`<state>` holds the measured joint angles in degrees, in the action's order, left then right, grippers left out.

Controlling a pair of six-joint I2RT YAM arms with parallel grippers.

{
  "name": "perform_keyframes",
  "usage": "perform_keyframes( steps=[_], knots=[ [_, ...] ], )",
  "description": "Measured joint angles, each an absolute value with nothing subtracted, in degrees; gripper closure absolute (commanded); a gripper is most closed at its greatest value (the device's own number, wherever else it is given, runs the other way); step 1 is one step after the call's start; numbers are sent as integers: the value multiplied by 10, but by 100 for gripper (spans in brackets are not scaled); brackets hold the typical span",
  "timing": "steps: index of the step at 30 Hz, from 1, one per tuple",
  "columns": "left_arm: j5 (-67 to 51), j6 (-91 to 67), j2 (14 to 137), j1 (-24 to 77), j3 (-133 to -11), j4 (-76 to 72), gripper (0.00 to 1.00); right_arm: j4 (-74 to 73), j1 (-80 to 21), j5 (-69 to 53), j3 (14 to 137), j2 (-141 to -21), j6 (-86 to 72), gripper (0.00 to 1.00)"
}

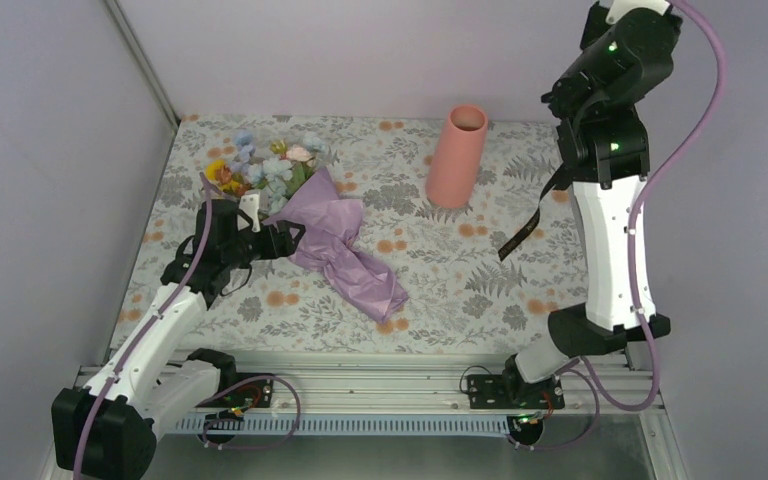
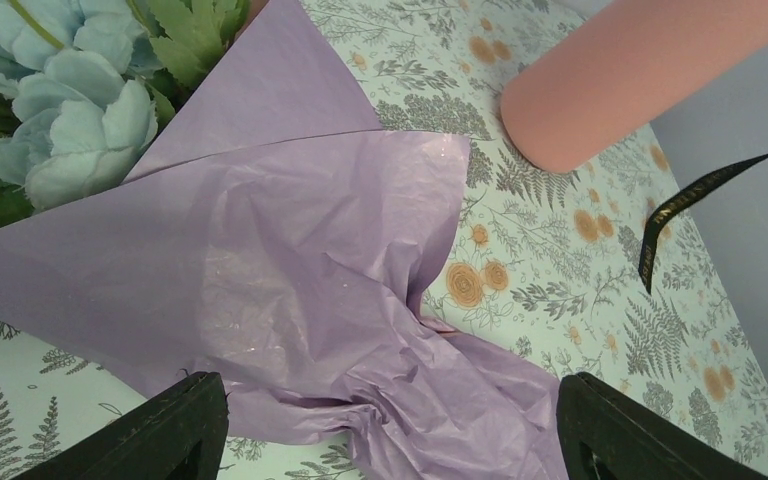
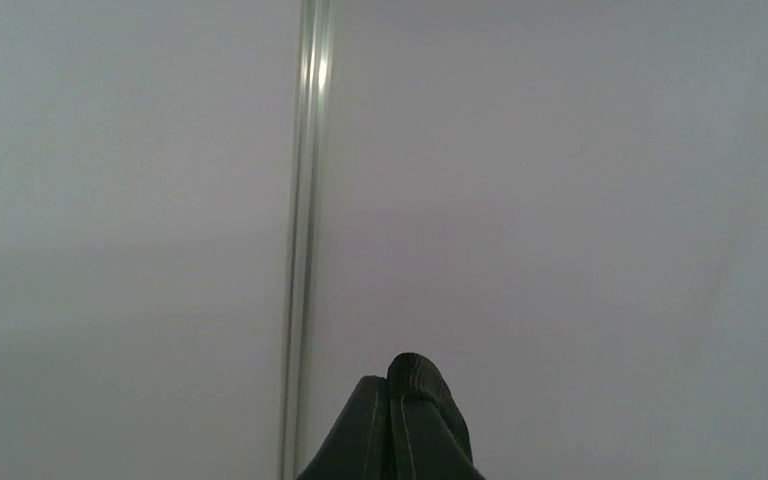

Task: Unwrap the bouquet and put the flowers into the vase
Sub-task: Place the ribbon at the center of the board.

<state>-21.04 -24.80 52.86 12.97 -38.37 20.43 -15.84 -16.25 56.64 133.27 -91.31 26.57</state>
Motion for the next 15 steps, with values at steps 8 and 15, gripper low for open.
perform_keyframes(
  steps=[8,15],
  knots=[
    [-210,-244,528,130,-384,208,18,-330,-162,518,1101,-840,34,97],
    [-210,-240,530,130,-384,211,18,-383,-174,414,860,-787,-119,96]
  ],
)
